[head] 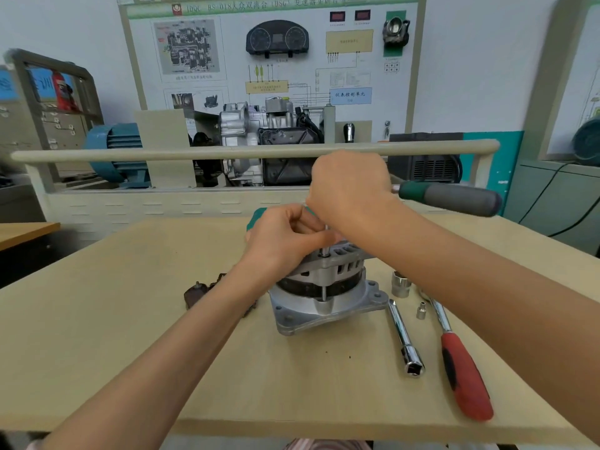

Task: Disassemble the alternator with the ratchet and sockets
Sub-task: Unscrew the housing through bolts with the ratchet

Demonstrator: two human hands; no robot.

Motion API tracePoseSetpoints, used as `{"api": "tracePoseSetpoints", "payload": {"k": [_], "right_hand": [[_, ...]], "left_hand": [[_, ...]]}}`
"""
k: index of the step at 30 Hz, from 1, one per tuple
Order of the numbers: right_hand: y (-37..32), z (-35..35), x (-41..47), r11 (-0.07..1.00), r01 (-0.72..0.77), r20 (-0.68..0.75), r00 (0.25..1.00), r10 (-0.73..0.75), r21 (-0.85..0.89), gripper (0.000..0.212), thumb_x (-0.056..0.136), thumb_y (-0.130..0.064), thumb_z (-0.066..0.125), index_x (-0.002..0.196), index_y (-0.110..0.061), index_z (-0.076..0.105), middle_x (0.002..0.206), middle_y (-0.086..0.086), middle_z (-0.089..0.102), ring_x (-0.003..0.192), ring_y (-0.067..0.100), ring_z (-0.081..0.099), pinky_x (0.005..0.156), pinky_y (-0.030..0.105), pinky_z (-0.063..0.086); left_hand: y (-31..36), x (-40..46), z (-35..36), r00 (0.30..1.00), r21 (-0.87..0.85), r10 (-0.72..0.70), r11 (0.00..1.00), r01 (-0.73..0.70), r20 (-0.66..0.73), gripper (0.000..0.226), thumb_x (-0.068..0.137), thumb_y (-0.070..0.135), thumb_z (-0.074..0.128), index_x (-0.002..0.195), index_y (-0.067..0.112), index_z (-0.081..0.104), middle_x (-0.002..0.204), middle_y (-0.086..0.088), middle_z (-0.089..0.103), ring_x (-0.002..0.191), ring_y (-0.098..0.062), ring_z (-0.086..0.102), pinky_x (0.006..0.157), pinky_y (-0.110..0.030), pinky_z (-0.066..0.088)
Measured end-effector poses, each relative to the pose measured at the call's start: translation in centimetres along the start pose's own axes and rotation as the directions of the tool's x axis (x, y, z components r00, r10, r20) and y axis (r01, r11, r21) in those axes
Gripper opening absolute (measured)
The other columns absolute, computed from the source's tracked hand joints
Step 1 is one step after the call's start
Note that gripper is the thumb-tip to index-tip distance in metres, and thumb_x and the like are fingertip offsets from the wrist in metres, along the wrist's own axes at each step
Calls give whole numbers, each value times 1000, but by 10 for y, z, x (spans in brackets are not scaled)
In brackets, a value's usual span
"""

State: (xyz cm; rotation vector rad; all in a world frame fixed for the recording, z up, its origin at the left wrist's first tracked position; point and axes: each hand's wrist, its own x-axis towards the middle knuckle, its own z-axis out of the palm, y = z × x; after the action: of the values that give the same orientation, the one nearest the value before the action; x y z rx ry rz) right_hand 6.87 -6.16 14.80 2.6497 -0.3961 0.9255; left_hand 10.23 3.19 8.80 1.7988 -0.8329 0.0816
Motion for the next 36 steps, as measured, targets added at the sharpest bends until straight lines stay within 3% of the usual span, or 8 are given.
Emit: {"api": "tracePoseSetpoints", "payload": {"k": [2, 4, 10, 13, 16, 22, 31, 36], "right_hand": [[-1, 1, -3, 999, 25, -72, 997, -26, -22, 33, 90, -12, 43, 59, -13, 32, 55, 0, 32, 44, 15, 30, 44, 24, 19], [0, 5, -6, 998, 64, -234, 970, -67, -21, 33, 97, -19, 35, 65, -15, 38, 51, -1, 28, 42, 16, 25, 42, 24, 13], [-2, 12, -8, 989, 148, -332, 934, -134, 19, 35, 102, -27, 27, 70, -17, 39, 48, -2, 24, 39, 15, 21, 41, 24, 10], [2, 8, -3, 985, 170, -297, 940, -166, -11, 38, 101, -25, 28, 66, -15, 38, 49, -2, 24, 40, 13, 21, 41, 24, 12], [13, 2, 0, 982, 190, -219, 958, -187, -8, 41, 99, -23, 33, 59, -15, 28, 53, -1, 24, 43, 14, 23, 42, 25, 14], [21, -1, 0, 975, 212, -130, 967, -220, -69, 42, 96, -20, 38, 57, -15, 25, 56, 0, 26, 45, 15, 25, 43, 26, 14], [32, 5, 0, 982, 189, -88, 978, -190, -21, 41, 99, -25, 34, 59, -16, 28, 57, -2, 27, 48, 12, 23, 44, 26, 15], [28, 4, 1, 973, 230, -100, 968, -230, -3, 42, 99, -27, 34, 60, -14, 29, 57, -2, 27, 51, 17, 30, 44, 26, 15]], "left_hand": [[1, -1, 2, 1000, 43, 29, 999, -29, -4, 19, 69, 31, 75, 77, 20, 62, 57, 15, 58, 55, 0, 52, 74, -43, 47], [1, -3, -3, 998, 70, 20, 997, -24, 61, 19, 74, 37, 70, 88, 27, 65, 74, 13, 65, 70, -3, 59, 81, -39, 46], [0, -4, -16, 976, -19, 9, 1000, -5, 218, 16, 91, 11, 61, 86, 22, 71, 72, 16, 72, 69, 6, 65, 63, -10, 48], [1, -5, -17, 970, -26, 6, 1000, 0, 241, 16, 93, 20, 59, 102, 24, 71, 94, 12, 74, 97, -8, 67, 93, -32, 51], [3, -6, -14, 969, -19, 4, 1000, 1, 246, 22, 95, 19, 55, 110, 27, 68, 103, 13, 72, 110, -20, 62, 103, -44, 44], [5, 0, -2, 977, 70, 58, 995, -74, 207, 25, 94, 15, 56, 117, 12, 66, 106, -2, 72, 104, -12, 65, 96, -28, 48], [-10, -1, 0, 964, 146, 150, 972, -185, 220, 35, 94, -1, 49, 122, 15, 60, 97, 14, 65, 91, 7, 59, 83, -4, 44], [-15, 2, -14, 952, 108, 168, 974, -200, 256, 40, 92, -6, 48, 110, 28, 61, 92, 17, 68, 91, 10, 61, 83, -6, 45]]}}
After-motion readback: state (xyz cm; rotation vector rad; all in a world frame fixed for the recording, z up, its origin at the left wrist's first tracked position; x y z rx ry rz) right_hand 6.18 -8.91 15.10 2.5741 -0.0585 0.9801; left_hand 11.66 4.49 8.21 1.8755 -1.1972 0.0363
